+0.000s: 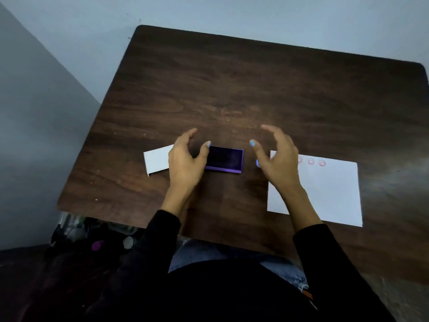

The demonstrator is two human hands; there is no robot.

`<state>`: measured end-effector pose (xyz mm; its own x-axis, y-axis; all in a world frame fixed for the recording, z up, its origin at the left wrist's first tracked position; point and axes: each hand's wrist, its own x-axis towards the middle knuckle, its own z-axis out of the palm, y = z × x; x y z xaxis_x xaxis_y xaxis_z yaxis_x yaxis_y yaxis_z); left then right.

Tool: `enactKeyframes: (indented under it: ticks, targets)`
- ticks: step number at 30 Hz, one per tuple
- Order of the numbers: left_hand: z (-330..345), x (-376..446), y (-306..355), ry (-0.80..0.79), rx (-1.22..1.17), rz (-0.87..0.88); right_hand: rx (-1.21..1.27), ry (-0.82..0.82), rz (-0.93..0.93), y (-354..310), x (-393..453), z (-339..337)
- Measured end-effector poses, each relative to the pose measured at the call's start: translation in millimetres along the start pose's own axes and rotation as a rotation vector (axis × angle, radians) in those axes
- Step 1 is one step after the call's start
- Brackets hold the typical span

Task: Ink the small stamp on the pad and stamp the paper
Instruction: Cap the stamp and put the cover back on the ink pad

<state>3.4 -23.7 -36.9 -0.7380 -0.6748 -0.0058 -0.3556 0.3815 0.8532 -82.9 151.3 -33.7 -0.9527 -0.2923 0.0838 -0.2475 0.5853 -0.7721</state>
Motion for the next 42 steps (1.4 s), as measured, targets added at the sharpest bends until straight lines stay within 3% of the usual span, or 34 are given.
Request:
enactKeyframes:
  ticks: [3,7,12,17,23,28,36,42]
  targets:
    - [-16.8,-5.3,-5.7,0.128,-0.071,-0.104,0.015,0.005,-0.068,-25.7,3.0,25.0]
    - [-40.9,-13.4,-25.0,0.229,-0.059,-0.209,-0.111,-0.195,-0.194,-56.4,-6.3,70.9]
    - [-54.2,-23.4,-43.8,0.164,0.011,-0.341,-0.337,-0.387,-0.242,-75.2,-29.7,113.6]
    - [-57.6,-31.3,-52.5,0.108,0.002,-0.374,-0.455,-0.407,-0.221,-81.9,-39.7,128.9]
    - [-55.9,-33.3,-46.0,0.077,-0.075,-0.376,-0.424,-0.440,-0.185,-87.3,-40.5,132.5]
    - [-46.4,-31.1,-32.6,0.097,-0.150,-0.315,-0.250,-0.318,-0.101,-90.2,-42.4,122.2]
    - [-10.1,-37.3,-20.8,-0.044,-0.207,-0.157,-0.070,0.021,0.147,-60.9,-50.8,93.3]
    - [11.0,-55.8,-15.6,-0.084,-0.190,-0.137,0.009,0.121,0.271,-41.3,-67.3,72.6]
